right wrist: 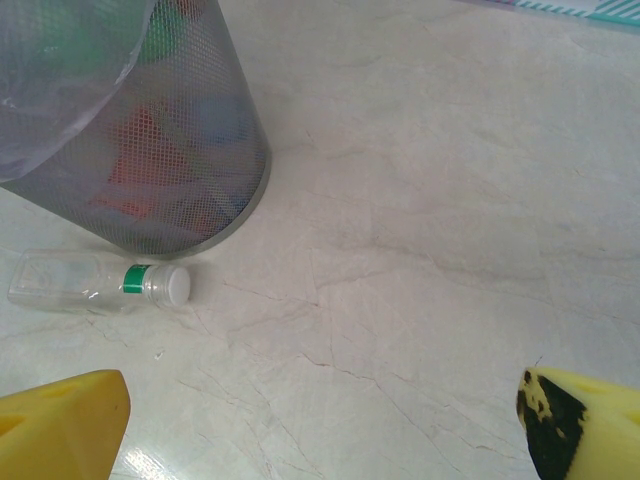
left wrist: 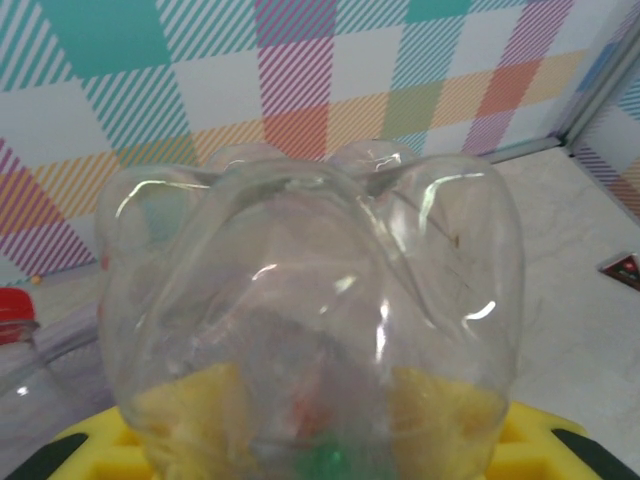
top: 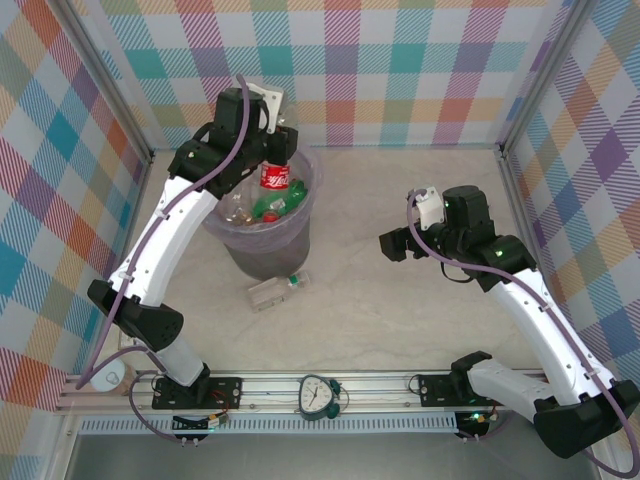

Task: Put the plastic bottles in the bin

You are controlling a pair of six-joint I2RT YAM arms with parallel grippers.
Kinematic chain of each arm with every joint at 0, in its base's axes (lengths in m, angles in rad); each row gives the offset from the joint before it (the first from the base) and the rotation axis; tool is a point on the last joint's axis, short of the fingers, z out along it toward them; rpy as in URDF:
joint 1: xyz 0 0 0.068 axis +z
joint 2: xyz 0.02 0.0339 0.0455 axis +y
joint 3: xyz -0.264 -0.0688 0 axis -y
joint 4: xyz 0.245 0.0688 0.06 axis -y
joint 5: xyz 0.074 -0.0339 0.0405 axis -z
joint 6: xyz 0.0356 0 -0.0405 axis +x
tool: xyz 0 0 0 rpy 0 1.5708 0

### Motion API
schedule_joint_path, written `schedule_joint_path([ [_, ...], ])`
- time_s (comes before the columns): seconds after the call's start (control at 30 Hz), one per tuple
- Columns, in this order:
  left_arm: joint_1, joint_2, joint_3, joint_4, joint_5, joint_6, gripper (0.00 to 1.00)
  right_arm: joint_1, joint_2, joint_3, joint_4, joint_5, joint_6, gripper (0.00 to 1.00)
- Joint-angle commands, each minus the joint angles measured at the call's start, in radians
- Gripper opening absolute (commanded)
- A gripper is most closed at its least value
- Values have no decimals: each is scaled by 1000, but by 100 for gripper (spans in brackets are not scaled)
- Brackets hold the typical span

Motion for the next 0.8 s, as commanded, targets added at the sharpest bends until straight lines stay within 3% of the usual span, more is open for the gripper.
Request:
schedule_joint_path([
  [0.0, 7, 4, 0, -97, -64, 30, 12, -4, -9, -23, 25, -4, -10, 99],
  [0.23, 7, -2, -145, -22, 4, 17, 17, -3, -8, -25, 27, 0, -14, 99],
  [0.4, 7, 33, -187, 5, 43, -16, 25, -3, -6, -28, 30, -1, -8, 99],
  [0.47, 7, 47, -185, 8, 54, -22, 35, -3, -6, -30, 31, 0, -8, 99],
  [0.6, 7, 66, -166, 12, 74, -25, 64, -3, 0, -31, 35, -3, -11, 99],
  [0.77, 7, 61, -109, 3, 78, -18, 80, -3, 19, -46, 48, -20, -31, 99],
])
